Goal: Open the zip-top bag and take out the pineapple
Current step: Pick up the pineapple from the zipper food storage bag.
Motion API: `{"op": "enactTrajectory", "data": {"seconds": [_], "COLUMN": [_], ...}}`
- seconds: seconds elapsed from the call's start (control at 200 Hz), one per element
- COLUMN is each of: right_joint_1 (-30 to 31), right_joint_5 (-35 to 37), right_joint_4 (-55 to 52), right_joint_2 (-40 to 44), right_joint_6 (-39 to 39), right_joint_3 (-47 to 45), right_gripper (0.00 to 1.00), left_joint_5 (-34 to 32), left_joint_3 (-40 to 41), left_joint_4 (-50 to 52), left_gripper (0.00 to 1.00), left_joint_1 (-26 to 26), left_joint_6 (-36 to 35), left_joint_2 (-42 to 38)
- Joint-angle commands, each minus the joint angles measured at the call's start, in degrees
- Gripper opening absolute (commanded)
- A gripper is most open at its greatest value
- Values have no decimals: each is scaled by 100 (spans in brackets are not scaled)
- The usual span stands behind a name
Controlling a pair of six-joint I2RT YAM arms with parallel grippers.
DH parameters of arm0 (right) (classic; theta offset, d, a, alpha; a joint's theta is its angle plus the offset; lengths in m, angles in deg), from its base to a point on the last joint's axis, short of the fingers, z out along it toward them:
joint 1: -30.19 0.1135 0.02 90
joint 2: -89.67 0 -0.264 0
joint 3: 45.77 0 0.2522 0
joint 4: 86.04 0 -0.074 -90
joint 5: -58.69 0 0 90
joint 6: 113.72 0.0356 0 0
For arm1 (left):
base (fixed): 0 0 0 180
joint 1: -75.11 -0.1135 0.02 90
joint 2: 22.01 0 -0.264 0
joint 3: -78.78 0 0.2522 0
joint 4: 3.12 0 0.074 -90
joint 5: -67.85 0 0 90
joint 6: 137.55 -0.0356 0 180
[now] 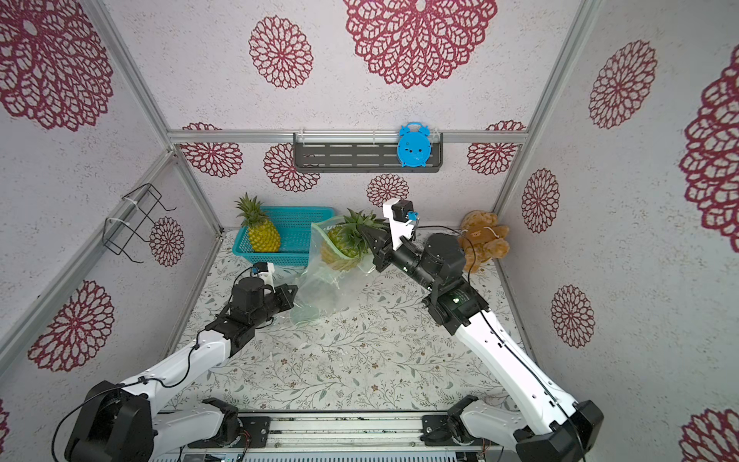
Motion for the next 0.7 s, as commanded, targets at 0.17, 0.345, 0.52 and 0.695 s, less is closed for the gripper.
{"op": "enactTrajectory", "data": {"seconds": [0.17, 0.345, 0.52, 0.695], "right_joint_1": [21, 21, 23, 19], "right_joint_5": [-553, -768, -890, -813], "right_joint_4": [846, 784, 823, 929], "right_joint_2": [185, 59, 94, 265], "right_joint_6": [-6, 48, 27, -68], "right_joint_3": [487, 514, 545, 455], "right_gripper": [0, 0, 0, 0], "left_joint_5": [391, 510, 400, 396], "left_joint_3": [-488, -780, -987, -996], "left_joint_4": [440, 650, 1011, 1073], "left_gripper": [0, 0, 0, 0], "left_joint_1": [-91, -92, -87, -89], "left_joint_6": [-517, -657, -781, -870], "left_joint_2": [118, 264, 542, 687]}}
